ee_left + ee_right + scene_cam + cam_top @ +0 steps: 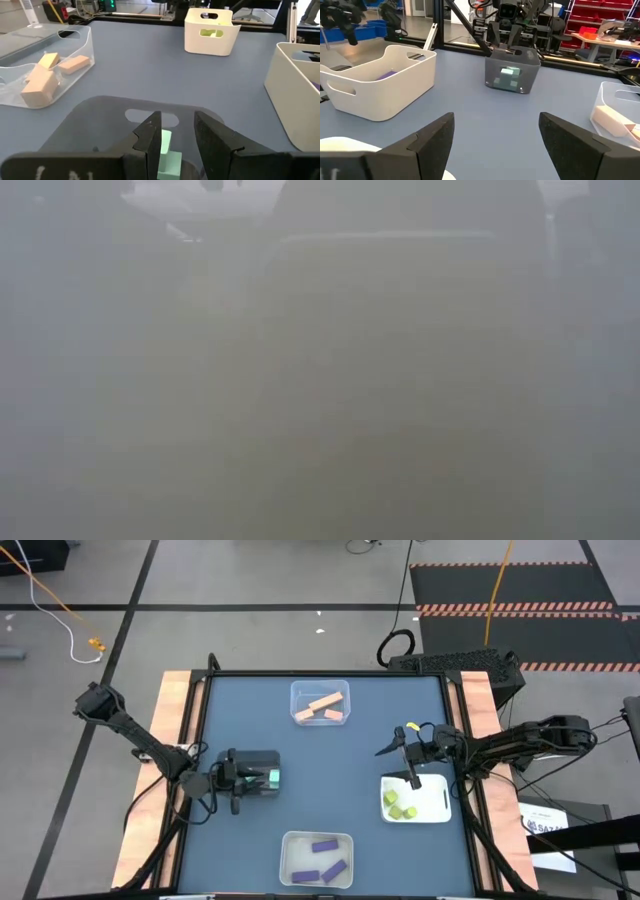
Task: Sort & place blocks by color
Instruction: Return to Home Position
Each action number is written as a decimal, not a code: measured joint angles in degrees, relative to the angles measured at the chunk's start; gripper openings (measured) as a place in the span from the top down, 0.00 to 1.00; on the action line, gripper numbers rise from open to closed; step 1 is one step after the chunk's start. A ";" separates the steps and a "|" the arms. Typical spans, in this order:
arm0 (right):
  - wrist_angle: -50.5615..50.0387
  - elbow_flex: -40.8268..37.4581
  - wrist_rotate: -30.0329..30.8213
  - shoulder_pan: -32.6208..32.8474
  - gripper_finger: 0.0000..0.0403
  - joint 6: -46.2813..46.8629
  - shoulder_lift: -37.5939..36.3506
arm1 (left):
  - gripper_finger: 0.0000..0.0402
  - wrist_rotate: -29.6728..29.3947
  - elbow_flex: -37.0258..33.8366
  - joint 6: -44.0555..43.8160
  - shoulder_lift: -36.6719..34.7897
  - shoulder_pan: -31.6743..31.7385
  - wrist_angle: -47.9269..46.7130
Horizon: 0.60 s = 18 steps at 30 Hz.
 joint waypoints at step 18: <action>-0.53 0.00 0.00 0.00 0.30 0.02 -3.44 | 0.71 0.02 0.00 -0.05 0.00 0.04 0.04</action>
